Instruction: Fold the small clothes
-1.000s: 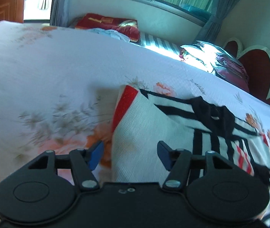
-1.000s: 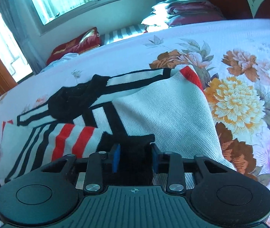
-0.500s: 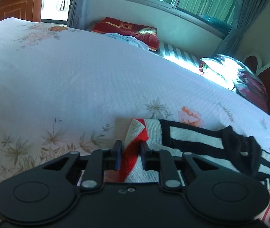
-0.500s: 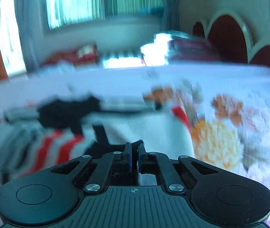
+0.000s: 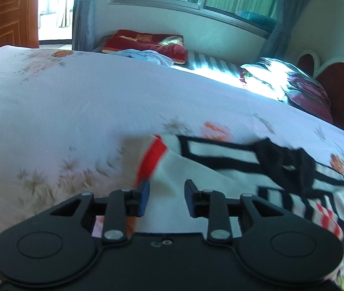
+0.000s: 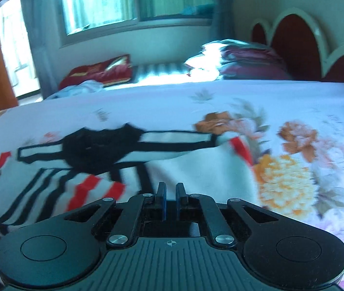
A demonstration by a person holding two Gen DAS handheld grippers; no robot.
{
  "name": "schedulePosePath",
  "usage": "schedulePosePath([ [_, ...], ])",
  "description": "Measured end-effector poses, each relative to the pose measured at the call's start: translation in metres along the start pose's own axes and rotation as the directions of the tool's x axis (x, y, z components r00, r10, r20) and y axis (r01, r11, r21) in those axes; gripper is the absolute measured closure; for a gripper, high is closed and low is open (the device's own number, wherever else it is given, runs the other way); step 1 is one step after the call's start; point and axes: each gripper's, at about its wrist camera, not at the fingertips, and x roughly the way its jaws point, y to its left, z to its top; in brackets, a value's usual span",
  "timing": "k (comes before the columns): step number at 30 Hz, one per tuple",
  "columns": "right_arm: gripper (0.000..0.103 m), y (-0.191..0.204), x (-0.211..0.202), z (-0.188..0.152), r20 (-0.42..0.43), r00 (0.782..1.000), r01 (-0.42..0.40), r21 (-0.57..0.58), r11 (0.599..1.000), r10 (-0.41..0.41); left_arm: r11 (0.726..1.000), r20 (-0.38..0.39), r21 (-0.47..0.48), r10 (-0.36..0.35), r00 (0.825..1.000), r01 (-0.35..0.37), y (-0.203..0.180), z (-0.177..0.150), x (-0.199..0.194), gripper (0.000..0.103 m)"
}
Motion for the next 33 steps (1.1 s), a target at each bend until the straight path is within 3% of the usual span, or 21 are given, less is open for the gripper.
schedulePosePath([
  [6,0.096,0.02,0.007,-0.002,-0.04,0.998,-0.048,0.005,0.999,0.048,0.996,-0.022,0.052,-0.076,0.997,0.077,-0.03,-0.018,-0.022,0.069],
  [7,0.092,0.022,0.008,-0.002,-0.044,0.997,-0.056,0.008,0.998,0.057,0.994,-0.028,0.058,-0.092,0.995,0.094,-0.034,-0.022,-0.024,0.068],
  [8,0.086,0.024,0.008,-0.003,-0.045,0.997,-0.059,0.009,0.998,0.059,0.993,-0.034,0.063,-0.098,0.995,0.1,-0.038,-0.025,-0.027,0.067],
  [9,0.064,0.026,0.008,-0.003,-0.043,0.997,-0.059,0.007,0.998,0.059,0.992,-0.038,0.071,-0.101,0.994,0.104,-0.042,-0.029,-0.03,0.066],
  [10,0.047,0.029,0.006,-0.004,-0.035,0.998,-0.056,0.004,0.998,0.056,0.991,-0.041,0.081,-0.105,0.994,0.108,-0.045,-0.033,-0.033,0.066],
  [13,0.049,0.036,0.002,-0.006,-0.019,0.998,-0.055,-0.026,0.998,0.055,0.987,-0.045,0.121,-0.105,0.993,0.11,-0.053,-0.045,-0.039,0.066],
  [16,0.063,0.041,0.003,-0.009,-0.035,0.997,-0.074,-0.041,0.996,0.072,0.984,-0.061,0.146,-0.097,0.993,0.105,-0.057,-0.059,-0.038,0.065],
  [20,0.063,0.049,0.006,-0.022,-0.075,0.993,-0.094,-0.106,0.99,0.086,0.981,-0.06,0.173,-0.081,0.995,0.09,-0.055,-0.072,-0.036,0.063],
  [22,0.063,0.049,0.015,-0.034,-0.117,0.992,-0.061,-0.176,0.983,0.041,0.978,-0.058,0.182,-0.088,0.994,0.098,-0.05,-0.077,-0.035,0.062],
  [23,0.063,0.043,0.017,-0.04,-0.098,0.995,-0.043,-0.195,0.98,0.024,0.977,-0.051,0.183,-0.099,0.994,0.107,-0.047,-0.079,-0.035,0.062],
  [26,0.063,0.026,0.015,-0.033,-0.093,0.995,0.015,-0.133,0.991,-0.028,0.98,-0.054,0.174,-0.086,0.995,0.095,-0.043,-0.079,-0.041,0.062],
  [28,0.063,0.021,0.005,-0.03,-0.075,0.997,-0.009,-0.084,0.996,0.003,0.981,-0.049,0.174,-0.079,0.996,0.087,-0.043,-0.079,-0.045,0.062],
  [30,0.063,0.025,0.003,-0.035,-0.087,0.996,-0.036,-0.124,0.992,0.026,0.979,-0.05,0.188,-0.073,0.996,0.081,-0.044,-0.083,-0.041,0.062],
  [33,0.063,0.026,0.008,-0.042,-0.098,0.995,-0.012,-0.183,0.983,-0.006,0.984,-0.066,0.16,-0.068,0.996,0.077,-0.044,-0.078,-0.04,0.061],
])
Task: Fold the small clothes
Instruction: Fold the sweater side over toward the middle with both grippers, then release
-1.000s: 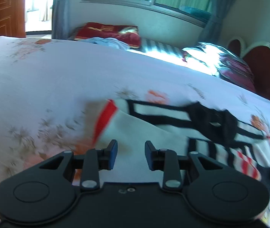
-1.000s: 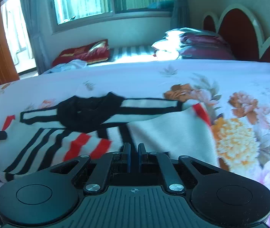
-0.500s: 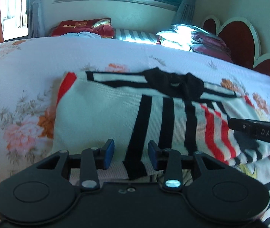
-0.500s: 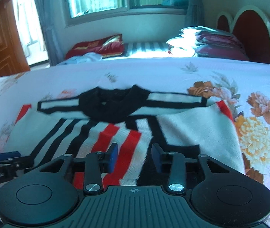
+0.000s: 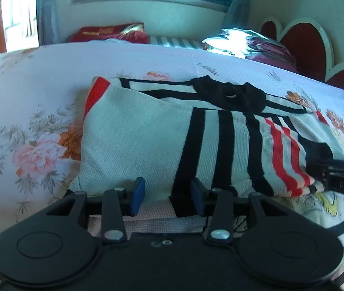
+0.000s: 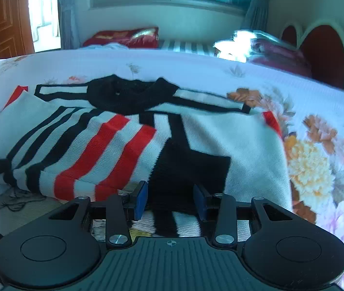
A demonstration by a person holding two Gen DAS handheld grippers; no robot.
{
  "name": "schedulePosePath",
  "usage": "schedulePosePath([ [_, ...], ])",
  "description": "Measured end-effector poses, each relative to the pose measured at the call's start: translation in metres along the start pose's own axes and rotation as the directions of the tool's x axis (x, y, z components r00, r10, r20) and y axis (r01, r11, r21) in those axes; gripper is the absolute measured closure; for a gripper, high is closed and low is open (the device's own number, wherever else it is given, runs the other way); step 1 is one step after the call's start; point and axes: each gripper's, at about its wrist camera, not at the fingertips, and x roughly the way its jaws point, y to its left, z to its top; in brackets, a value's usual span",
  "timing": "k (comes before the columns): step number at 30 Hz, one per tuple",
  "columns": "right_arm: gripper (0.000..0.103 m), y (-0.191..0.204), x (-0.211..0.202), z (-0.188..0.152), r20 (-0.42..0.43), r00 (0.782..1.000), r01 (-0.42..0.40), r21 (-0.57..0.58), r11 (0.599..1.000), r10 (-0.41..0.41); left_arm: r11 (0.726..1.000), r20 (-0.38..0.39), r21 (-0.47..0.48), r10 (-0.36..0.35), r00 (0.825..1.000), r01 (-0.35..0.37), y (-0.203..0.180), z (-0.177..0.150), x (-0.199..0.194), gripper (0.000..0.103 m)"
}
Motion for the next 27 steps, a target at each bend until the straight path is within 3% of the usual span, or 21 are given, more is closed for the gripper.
schedulePosePath([
  [4,0.063,-0.001,-0.017,0.006,0.021,0.999,-0.026,0.053,0.998,0.025,1.0,0.008,0.02,0.019,1.0,-0.019,-0.007,0.002,-0.01,0.063],
  [9,0.063,0.016,-0.035,0.004,0.039,0.993,-0.114,0.045,0.992,0.112,0.999,0.032,0.041,-0.015,0.999,0.013,-0.028,0.0,-0.026,0.061],
  [18,0.063,0.035,-0.038,-0.019,-0.014,0.985,-0.171,-0.008,0.985,0.171,0.995,-0.023,0.083,-0.051,0.998,0.053,-0.059,-0.021,-0.023,0.06],
  [20,0.063,0.03,-0.035,-0.03,-0.041,0.986,-0.161,-0.022,0.987,0.16,0.995,-0.046,0.099,-0.025,0.999,0.03,-0.057,-0.033,-0.019,0.059],
  [24,0.063,0.006,-0.041,-0.053,-0.033,0.994,-0.101,-0.054,0.993,0.099,0.984,-0.005,0.175,0.032,0.999,-0.03,-0.046,-0.054,-0.029,0.053],
  [27,0.063,-0.015,-0.052,-0.064,-0.03,0.998,-0.061,-0.039,0.997,0.06,0.985,-0.012,0.16,0.06,0.998,-0.058,-0.029,-0.064,-0.043,0.049],
])
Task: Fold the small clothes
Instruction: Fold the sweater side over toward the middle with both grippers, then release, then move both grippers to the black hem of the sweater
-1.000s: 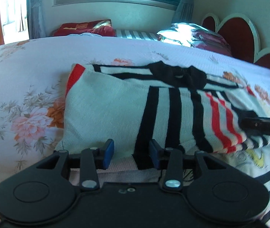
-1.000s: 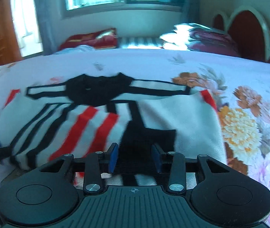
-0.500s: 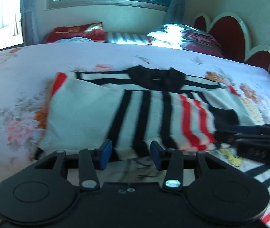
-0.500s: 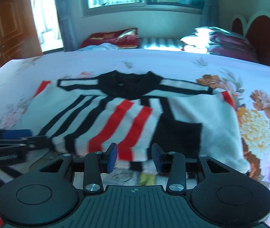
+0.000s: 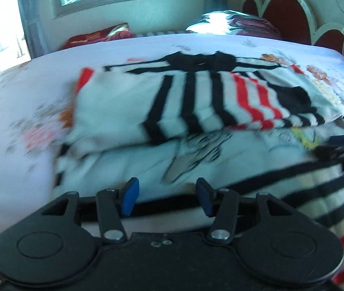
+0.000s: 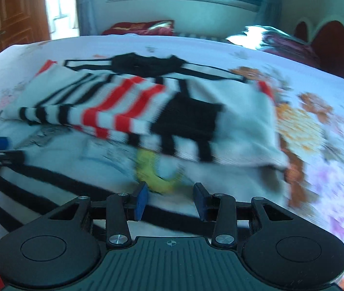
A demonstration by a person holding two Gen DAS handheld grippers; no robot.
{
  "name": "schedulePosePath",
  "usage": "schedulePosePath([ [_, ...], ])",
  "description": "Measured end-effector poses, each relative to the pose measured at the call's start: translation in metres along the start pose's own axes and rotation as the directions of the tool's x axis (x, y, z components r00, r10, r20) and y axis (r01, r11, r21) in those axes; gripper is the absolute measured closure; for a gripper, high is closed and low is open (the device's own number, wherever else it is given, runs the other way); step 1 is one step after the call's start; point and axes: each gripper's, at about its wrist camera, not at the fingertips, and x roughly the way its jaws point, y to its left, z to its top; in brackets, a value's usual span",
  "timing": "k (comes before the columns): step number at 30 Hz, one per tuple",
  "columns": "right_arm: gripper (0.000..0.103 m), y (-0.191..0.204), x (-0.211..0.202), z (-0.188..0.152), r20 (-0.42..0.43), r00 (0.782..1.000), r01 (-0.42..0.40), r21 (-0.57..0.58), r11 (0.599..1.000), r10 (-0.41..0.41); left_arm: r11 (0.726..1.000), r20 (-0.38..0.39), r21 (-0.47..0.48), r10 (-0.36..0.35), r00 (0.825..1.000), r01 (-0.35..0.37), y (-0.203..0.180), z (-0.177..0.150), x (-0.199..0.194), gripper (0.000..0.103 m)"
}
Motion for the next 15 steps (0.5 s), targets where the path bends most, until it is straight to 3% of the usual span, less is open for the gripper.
schedulePosePath([
  [2,0.063,-0.004,-0.007,-0.003,-0.002,1.0,0.03,0.006,1.0,-0.03,0.999,-0.014,-0.026,0.022,1.0,-0.023,0.008,-0.007,-0.009,0.047],
  [5,0.063,-0.001,-0.023,-0.005,0.008,0.999,-0.046,0.069,0.997,0.046,0.999,-0.03,-0.036,0.018,0.999,-0.02,0.007,-0.01,-0.023,0.052],
  [11,0.063,0.052,-0.043,-0.014,0.002,0.985,-0.173,0.058,0.983,0.174,0.99,-0.001,-0.01,-0.14,0.99,0.14,-0.03,-0.01,-0.041,0.05],
  [15,0.063,0.078,-0.047,-0.035,-0.039,0.99,-0.138,-0.005,0.99,0.138,0.988,-0.039,0.046,-0.148,0.988,0.15,-0.043,-0.029,-0.041,0.05],
])
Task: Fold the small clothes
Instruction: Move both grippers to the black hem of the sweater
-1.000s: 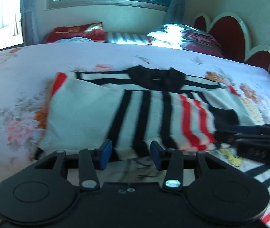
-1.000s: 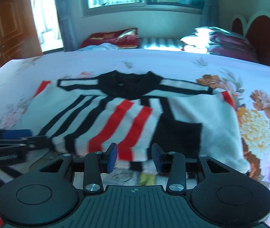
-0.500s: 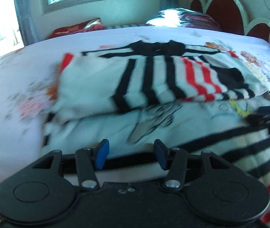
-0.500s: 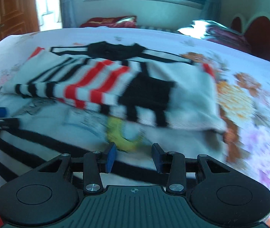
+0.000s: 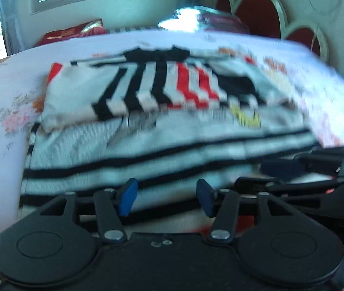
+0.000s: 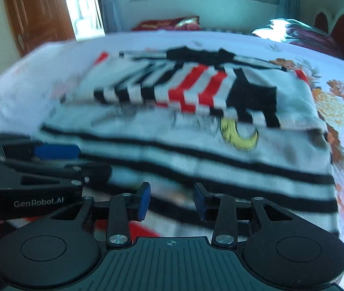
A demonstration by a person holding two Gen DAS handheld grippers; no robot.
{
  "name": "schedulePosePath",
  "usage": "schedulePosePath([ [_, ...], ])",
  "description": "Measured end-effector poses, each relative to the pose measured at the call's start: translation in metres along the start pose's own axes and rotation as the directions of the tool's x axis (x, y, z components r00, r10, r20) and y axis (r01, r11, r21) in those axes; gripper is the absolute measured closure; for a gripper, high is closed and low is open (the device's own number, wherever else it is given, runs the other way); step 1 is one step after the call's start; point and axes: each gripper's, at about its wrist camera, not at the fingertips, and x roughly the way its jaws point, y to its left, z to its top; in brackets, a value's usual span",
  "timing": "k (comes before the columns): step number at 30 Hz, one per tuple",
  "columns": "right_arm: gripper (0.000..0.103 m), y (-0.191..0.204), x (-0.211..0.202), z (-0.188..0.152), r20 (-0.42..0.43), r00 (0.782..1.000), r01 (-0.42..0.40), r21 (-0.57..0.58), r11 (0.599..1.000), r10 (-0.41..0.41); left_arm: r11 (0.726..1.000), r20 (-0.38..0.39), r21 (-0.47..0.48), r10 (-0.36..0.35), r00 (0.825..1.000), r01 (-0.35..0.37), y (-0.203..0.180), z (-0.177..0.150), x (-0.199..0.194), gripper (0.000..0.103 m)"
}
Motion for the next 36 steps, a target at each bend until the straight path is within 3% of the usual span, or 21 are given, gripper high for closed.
schedulePosePath([
  [3,0.063,-0.002,-0.009,-0.018,-0.011,0.998,0.062,-0.007,0.998,-0.062,0.999,-0.003,0.033,0.023,1.0,-0.023,0.009,-0.026,-0.011,0.045],
  [10,0.063,-0.015,-0.04,-0.05,-0.028,0.977,0.214,0.039,0.976,-0.213,0.999,0.003,0.006,0.052,0.999,-0.052,0.032,-0.061,-0.044,0.043],
  [24,0.063,-0.008,-0.088,-0.093,-0.026,0.959,0.281,0.164,0.946,-0.281,0.994,0.004,-0.081,0.074,0.997,-0.074,0.045,-0.095,-0.087,0.038],
  [32,0.062,-0.022,-0.115,-0.115,-0.022,0.94,0.337,0.23,0.913,-0.341,0.987,-0.018,-0.158,0.036,0.999,-0.039,0.064,-0.119,-0.109,0.038],
  [33,0.061,-0.024,-0.118,-0.118,-0.023,0.937,0.343,0.238,0.909,-0.348,0.984,-0.027,-0.175,0.029,0.999,-0.033,0.067,-0.124,-0.11,0.038],
  [36,0.042,-0.03,-0.127,-0.13,-0.024,0.931,0.357,0.265,0.896,-0.364,0.976,-0.033,-0.216,-0.001,0.999,-0.006,0.073,-0.134,-0.113,0.038],
])
